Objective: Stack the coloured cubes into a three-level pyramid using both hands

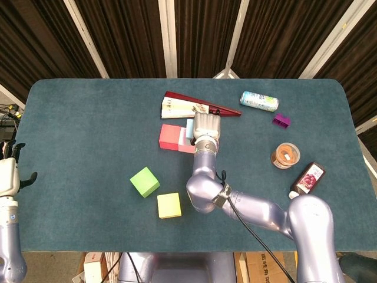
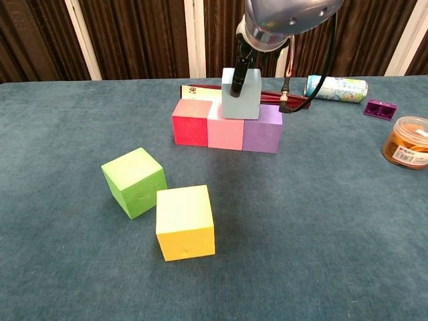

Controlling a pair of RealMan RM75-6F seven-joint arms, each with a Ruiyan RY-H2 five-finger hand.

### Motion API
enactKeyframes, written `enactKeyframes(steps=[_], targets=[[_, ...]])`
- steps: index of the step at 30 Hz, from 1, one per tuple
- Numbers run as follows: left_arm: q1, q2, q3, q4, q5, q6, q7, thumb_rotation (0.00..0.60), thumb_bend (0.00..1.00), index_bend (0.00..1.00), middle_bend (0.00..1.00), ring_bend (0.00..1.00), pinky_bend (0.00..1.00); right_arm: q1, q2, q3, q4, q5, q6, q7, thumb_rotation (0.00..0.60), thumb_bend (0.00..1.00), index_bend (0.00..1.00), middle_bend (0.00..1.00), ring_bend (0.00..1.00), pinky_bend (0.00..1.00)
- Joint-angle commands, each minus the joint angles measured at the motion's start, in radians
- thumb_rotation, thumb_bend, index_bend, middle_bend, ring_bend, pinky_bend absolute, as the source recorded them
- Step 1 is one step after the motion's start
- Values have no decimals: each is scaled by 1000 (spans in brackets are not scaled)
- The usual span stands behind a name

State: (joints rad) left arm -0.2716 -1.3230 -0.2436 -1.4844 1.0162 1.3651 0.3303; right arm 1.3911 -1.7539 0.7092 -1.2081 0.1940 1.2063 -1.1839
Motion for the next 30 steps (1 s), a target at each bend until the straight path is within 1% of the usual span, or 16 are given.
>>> enactKeyframes(steps=[1,30], targets=[[0,-1,0,0,0,1,2,600,310,191,66,0,0,-2,-1,1,4,0,-4,1,600,274,375,321,129,0],[-4,-10,1,6,-4,2,16,600,311,192,67,0,0,-14,10,8,-20,-2,0,-2,600,274,375,321,129,0]])
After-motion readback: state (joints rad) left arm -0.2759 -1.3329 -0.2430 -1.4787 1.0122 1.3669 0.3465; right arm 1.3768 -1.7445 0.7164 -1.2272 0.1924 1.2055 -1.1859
